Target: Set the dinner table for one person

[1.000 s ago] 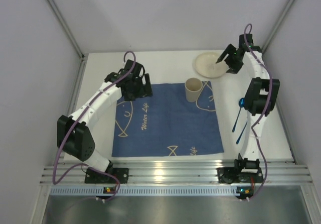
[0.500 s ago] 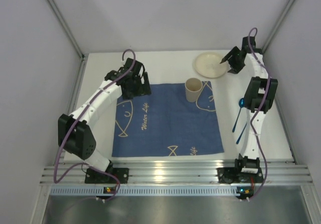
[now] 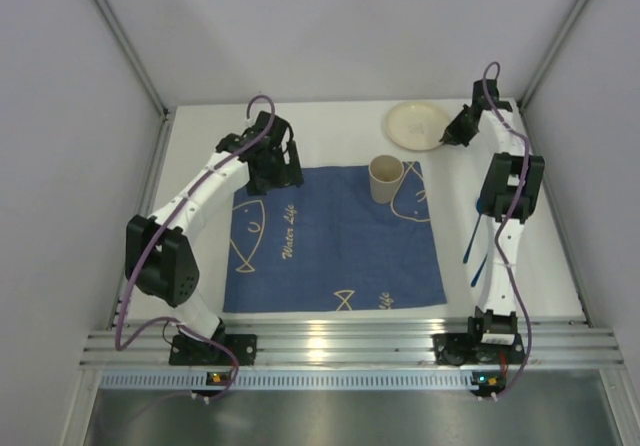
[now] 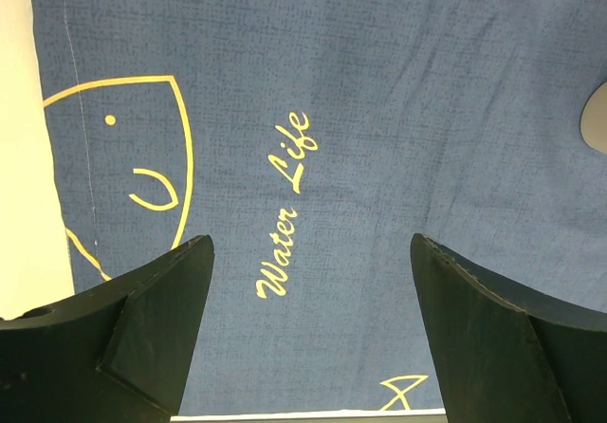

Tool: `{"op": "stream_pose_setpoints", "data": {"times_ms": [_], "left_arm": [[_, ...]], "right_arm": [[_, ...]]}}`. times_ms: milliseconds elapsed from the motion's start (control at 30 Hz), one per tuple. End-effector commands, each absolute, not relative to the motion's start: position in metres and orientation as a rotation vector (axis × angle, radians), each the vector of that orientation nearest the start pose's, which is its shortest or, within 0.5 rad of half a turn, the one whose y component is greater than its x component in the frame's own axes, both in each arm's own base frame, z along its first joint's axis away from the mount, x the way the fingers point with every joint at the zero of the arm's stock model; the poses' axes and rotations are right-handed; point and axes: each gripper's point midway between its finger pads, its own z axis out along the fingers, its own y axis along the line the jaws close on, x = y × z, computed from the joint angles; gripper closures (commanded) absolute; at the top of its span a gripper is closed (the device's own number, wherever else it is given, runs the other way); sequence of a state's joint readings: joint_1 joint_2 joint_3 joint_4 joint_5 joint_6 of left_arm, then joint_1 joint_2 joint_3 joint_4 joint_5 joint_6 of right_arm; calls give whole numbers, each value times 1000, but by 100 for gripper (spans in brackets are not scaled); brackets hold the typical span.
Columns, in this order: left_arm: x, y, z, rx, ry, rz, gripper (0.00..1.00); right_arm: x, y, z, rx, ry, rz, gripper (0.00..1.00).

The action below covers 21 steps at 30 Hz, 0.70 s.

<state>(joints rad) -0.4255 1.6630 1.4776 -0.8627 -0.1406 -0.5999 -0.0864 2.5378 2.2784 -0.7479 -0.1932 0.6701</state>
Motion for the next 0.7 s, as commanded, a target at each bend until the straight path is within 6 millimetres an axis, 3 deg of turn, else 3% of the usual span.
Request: {"op": "stream_pose_setpoints", "data": {"times_ms": [0, 100, 267, 300, 333, 400, 433, 500, 533, 600, 633, 667], "left_arm": [[368, -161, 167, -300, 2568, -191, 10], [371, -166, 166, -288, 2572, -214, 10], [375, -174, 160, -260, 2593, -249, 11], [376, -176, 159, -249, 2599, -262, 11], [376, -178, 158, -243, 2602, -270, 11], [376, -181, 157, -222, 2603, -284, 11], [376, -182, 156, -219, 2608, -295, 11], [375, -182, 157, -206, 2605, -303, 11], [374, -183, 155, -201, 2608, -307, 11], [372, -182, 158, -191, 2602, -312, 11], [371, -181, 158, -191, 2600, -305, 11], [371, -178, 158, -198, 2597, -295, 11]], "right_arm": [[606, 7, 64, 816, 2408, 429, 100], [609, 1, 100, 748, 2347, 418, 100], [612, -21, 185, 697, 2189, 390, 100], [610, -26, 197, 693, 2167, 385, 100], [607, -29, 222, 679, 2123, 384, 100], [600, -30, 246, 660, 2087, 381, 100], [594, -28, 271, 639, 2051, 392, 100], [585, -22, 287, 620, 2032, 425, 100], [574, -15, 310, 588, 2004, 458, 100], [562, 2, 315, 554, 2011, 515, 100], [548, 17, 337, 496, 1989, 580, 100], [541, 32, 330, 475, 2016, 611, 100]]}}
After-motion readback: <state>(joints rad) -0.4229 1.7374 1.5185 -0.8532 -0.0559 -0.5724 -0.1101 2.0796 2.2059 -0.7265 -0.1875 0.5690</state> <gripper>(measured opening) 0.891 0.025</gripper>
